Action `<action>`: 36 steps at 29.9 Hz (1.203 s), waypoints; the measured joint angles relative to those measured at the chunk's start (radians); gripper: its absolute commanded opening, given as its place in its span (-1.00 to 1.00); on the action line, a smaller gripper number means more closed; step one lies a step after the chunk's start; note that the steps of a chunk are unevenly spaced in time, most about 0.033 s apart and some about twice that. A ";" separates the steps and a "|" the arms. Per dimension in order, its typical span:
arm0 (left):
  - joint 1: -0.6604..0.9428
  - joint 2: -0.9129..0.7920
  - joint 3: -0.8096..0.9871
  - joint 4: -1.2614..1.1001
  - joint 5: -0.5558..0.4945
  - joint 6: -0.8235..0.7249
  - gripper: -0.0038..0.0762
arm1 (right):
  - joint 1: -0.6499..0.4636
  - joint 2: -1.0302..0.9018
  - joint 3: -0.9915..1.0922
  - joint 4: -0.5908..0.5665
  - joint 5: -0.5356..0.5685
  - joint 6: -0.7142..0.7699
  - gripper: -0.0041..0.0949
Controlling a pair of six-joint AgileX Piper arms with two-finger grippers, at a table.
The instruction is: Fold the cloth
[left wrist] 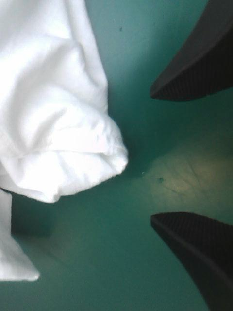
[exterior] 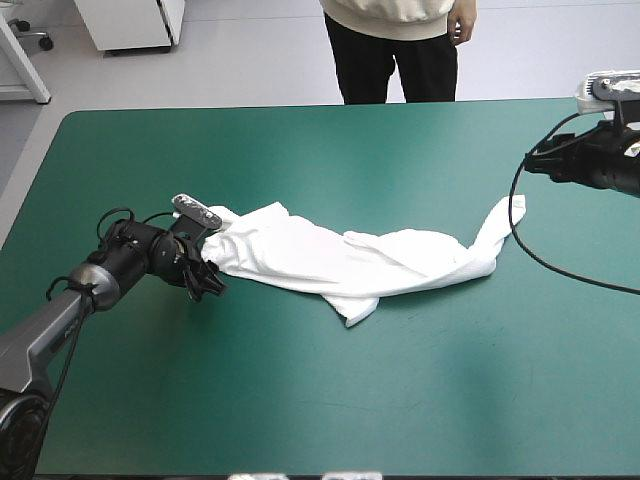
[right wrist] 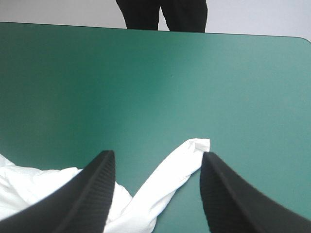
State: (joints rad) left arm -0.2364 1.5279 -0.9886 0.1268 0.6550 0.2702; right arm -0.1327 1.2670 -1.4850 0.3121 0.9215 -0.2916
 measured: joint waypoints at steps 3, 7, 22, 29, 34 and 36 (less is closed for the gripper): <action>0.000 0.042 0.000 -0.011 -0.034 0.000 0.28 | 0.000 0.013 0.000 0.007 0.000 0.000 0.11; 0.000 0.074 0.000 -0.064 -0.055 0.020 0.19 | 0.000 0.031 0.000 0.028 -0.001 0.000 0.04; 0.000 0.102 -0.009 -0.127 -0.176 0.049 -0.07 | 0.000 0.044 0.001 0.042 -0.001 -0.007 -0.12; 0.000 0.157 -0.037 -0.168 -0.134 0.041 -0.91 | 0.000 0.044 0.001 0.047 0.000 -0.008 -0.12; 0.000 0.145 -0.037 -0.202 -0.125 0.039 -0.93 | 0.000 0.044 0.001 0.023 0.031 -0.008 -0.12; 0.000 0.135 -0.035 -0.205 -0.124 0.039 -0.93 | 0.000 0.046 0.001 -0.011 0.066 0.000 -0.12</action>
State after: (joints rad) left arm -0.2365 1.6628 -1.0236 -0.0785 0.5309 0.3090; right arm -0.1327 1.3133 -1.4839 0.3007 0.9880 -0.2917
